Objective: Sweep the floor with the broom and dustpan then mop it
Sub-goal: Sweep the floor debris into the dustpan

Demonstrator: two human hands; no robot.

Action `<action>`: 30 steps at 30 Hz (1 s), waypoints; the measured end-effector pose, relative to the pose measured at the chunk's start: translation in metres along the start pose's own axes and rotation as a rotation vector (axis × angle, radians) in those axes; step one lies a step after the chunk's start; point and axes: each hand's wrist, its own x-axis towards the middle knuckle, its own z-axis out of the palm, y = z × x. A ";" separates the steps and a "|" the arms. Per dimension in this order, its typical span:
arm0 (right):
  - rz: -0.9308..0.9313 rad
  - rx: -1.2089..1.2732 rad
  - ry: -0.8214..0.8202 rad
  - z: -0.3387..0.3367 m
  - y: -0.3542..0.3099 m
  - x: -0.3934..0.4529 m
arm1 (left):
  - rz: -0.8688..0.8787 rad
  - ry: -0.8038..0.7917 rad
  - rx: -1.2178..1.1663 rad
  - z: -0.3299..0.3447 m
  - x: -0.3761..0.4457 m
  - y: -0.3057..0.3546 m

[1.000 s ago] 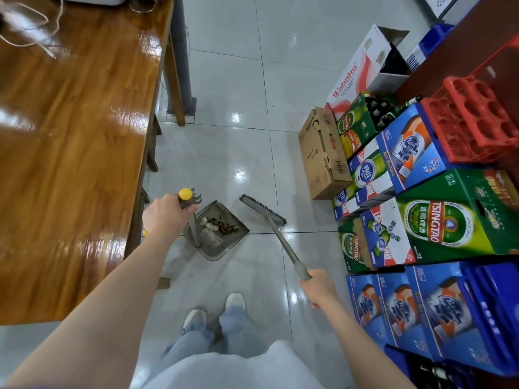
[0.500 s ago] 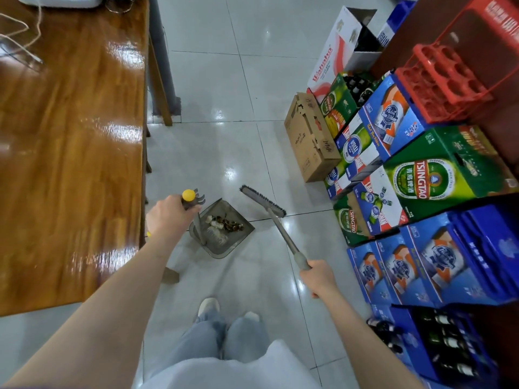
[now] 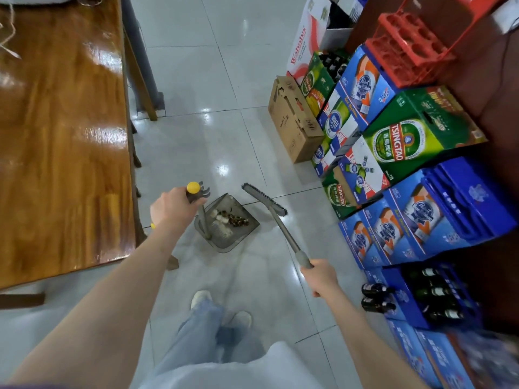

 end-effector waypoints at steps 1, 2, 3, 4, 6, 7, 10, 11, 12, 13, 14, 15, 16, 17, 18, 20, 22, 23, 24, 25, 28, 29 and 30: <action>0.007 0.011 -0.001 0.002 0.006 -0.007 | 0.011 -0.004 0.006 0.001 -0.005 -0.002; 0.015 0.021 0.003 0.005 0.011 -0.013 | 0.020 -0.008 0.014 0.002 -0.009 -0.004; 0.025 0.027 0.009 0.007 0.016 -0.020 | 0.032 -0.011 0.021 0.002 -0.011 -0.006; 0.037 0.028 0.012 0.011 0.020 -0.026 | 0.048 -0.013 0.028 0.002 -0.013 -0.008; 0.060 0.042 0.020 0.019 0.028 -0.041 | 0.088 -0.020 0.041 0.000 -0.015 -0.012; 0.073 0.055 0.032 0.023 0.031 -0.048 | 0.105 -0.028 0.049 -0.001 -0.015 -0.014; 0.128 0.127 0.066 0.040 0.041 -0.073 | 0.173 -0.072 0.084 -0.006 -0.019 -0.018; 0.144 0.155 0.076 0.046 0.043 -0.082 | 0.202 -0.086 0.087 -0.006 -0.020 -0.020; 0.156 0.181 0.087 0.052 0.046 -0.091 | 0.234 -0.098 0.088 -0.005 -0.021 -0.022; 0.169 0.208 0.099 0.059 0.050 -0.101 | 0.265 -0.110 0.092 -0.004 -0.023 -0.024; 0.186 0.235 0.109 0.067 0.053 -0.111 | 0.291 -0.121 0.099 -0.004 -0.026 -0.026; 0.200 0.256 0.117 0.073 0.057 -0.120 | 0.314 -0.129 0.104 -0.004 -0.029 -0.028; 0.214 0.267 0.124 0.079 0.062 -0.129 | 0.333 -0.137 0.108 -0.003 -0.032 -0.030; 0.231 0.275 0.132 0.085 0.067 -0.138 | 0.351 -0.146 0.108 -0.002 -0.036 -0.032; 0.248 0.285 0.141 0.090 0.071 -0.147 | 0.368 -0.154 0.105 -0.001 -0.041 -0.034; 0.287 0.312 0.151 0.099 0.080 -0.162 | 0.394 -0.170 0.099 0.000 -0.054 -0.037; 0.317 0.343 0.162 0.109 0.091 -0.178 | 0.418 -0.180 0.109 0.002 -0.067 -0.040; 0.327 0.354 0.169 0.114 0.098 -0.186 | 0.428 -0.184 0.114 0.003 -0.074 -0.042; 0.336 0.361 0.174 0.119 0.105 -0.194 | 0.436 -0.189 0.119 0.004 -0.081 -0.043; 0.345 0.368 0.178 0.124 0.113 -0.202 | 0.443 -0.194 0.122 0.005 -0.089 -0.045; 0.370 0.385 0.191 0.137 0.138 -0.225 | 0.466 -0.200 0.131 0.012 -0.113 -0.050; 0.378 0.389 0.191 0.140 0.146 -0.234 | 0.476 -0.200 0.134 0.015 -0.121 -0.052; 0.388 0.397 0.192 0.144 0.153 -0.242 | 0.490 -0.202 0.141 0.017 -0.130 -0.053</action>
